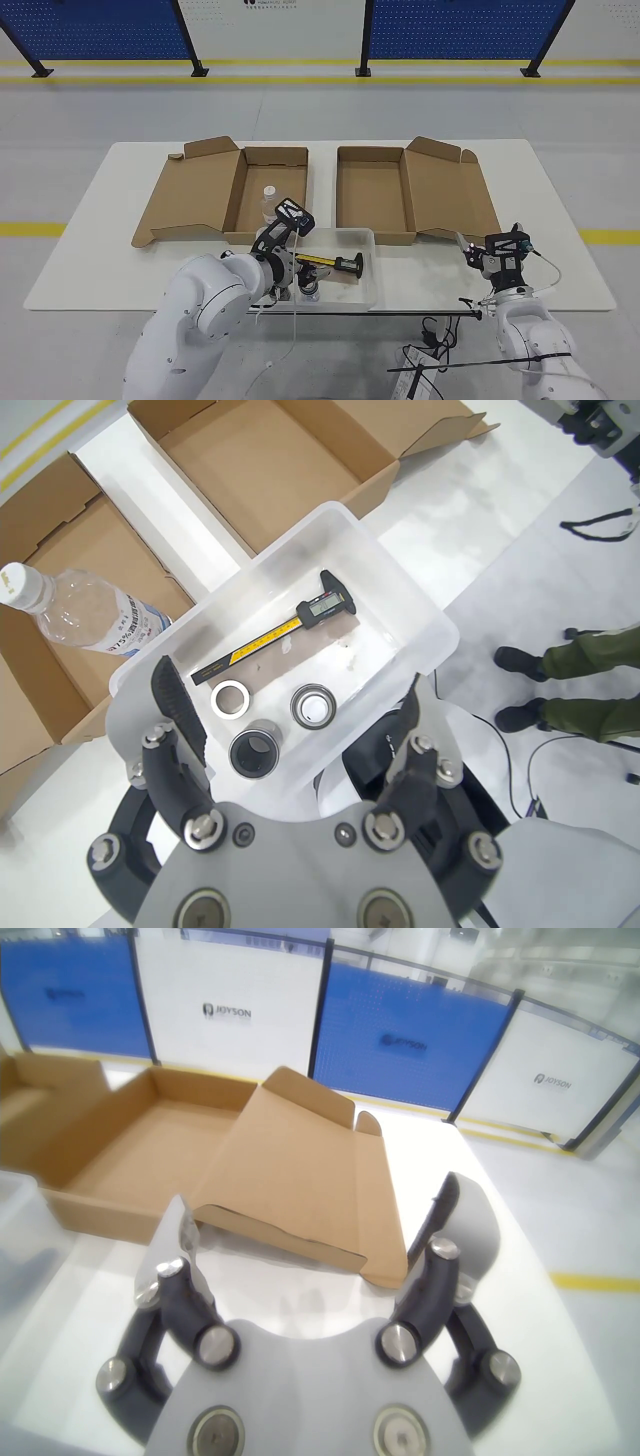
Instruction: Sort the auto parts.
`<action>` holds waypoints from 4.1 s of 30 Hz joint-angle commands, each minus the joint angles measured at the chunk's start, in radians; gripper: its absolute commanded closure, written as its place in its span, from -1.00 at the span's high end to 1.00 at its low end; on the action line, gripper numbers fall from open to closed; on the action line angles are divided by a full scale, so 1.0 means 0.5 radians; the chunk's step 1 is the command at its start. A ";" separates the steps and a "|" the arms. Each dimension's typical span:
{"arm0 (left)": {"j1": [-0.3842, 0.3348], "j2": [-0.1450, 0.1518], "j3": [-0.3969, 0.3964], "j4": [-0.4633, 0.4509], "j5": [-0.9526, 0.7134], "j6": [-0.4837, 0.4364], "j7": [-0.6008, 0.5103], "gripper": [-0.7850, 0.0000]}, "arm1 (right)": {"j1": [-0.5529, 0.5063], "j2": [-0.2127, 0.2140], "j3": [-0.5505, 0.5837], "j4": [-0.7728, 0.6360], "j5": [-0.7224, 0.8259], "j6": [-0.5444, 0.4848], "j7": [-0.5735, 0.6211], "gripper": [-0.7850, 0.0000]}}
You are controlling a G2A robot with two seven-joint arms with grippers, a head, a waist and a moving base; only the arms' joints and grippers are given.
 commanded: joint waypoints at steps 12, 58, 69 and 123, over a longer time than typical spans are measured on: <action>0.000 0.000 0.000 0.000 0.000 0.000 0.000 1.00 | 0.000 0.000 0.000 0.000 0.000 0.000 0.000 1.00; -0.082 0.003 0.219 0.422 -0.074 0.443 -0.141 0.61 | 0.000 0.000 0.000 0.000 0.000 0.000 0.000 1.00; -0.145 0.002 0.283 0.532 -0.064 0.507 -0.181 0.22 | 0.000 0.000 0.000 0.000 0.000 0.000 0.000 1.00; -0.153 0.064 0.225 0.152 -0.208 0.410 -0.274 -1.00 | 0.000 0.000 0.000 0.000 0.000 0.000 0.000 1.00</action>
